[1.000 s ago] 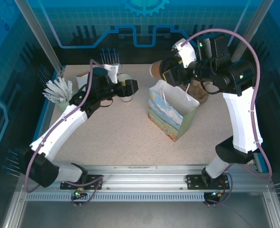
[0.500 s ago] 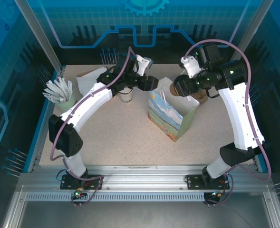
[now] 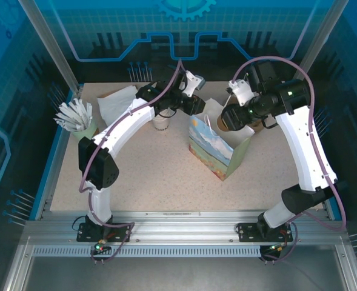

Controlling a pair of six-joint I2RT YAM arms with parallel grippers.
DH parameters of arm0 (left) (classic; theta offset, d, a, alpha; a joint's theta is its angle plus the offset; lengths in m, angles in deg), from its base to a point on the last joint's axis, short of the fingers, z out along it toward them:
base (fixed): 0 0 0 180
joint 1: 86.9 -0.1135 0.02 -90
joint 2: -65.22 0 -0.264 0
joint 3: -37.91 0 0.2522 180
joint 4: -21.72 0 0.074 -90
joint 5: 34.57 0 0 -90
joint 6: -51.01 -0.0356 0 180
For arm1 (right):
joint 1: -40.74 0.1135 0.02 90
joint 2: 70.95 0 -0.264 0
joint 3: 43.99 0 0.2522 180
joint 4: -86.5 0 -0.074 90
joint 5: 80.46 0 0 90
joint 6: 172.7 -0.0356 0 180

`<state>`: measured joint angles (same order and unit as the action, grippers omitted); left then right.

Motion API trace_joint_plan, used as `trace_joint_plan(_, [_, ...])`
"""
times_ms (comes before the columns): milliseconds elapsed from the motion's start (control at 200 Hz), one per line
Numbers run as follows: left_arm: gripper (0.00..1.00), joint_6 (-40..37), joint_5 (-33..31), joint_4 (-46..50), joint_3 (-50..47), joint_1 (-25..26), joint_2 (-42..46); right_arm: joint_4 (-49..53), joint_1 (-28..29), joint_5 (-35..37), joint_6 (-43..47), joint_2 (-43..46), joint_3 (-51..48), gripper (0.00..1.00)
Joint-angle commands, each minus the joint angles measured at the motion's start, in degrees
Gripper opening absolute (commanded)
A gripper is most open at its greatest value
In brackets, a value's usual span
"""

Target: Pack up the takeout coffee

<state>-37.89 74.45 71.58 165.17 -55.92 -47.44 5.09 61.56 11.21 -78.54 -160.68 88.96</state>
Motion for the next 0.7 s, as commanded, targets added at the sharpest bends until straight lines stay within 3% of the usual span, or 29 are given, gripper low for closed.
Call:
trace_joint_plan(0, [0.20, -1.0, 1.9, 1.5, 2.2, 0.4, -1.0, 1.9, -0.6, -1.5, 1.2, -0.9, -0.2, 0.44])
trace_joint_plan(365, [0.01, -2.3, 2.9, 2.2, 2.3, 0.4, -1.0, 6.0, 0.9, 0.2, 1.7, -4.7, -0.1, 0.43])
trace_joint_plan(695, [0.00, -0.7, 0.7, 0.5, -1.6, 0.5, 2.8, 7.0, 3.8, 2.2, 0.3, -6.1, -3.1, 0.43])
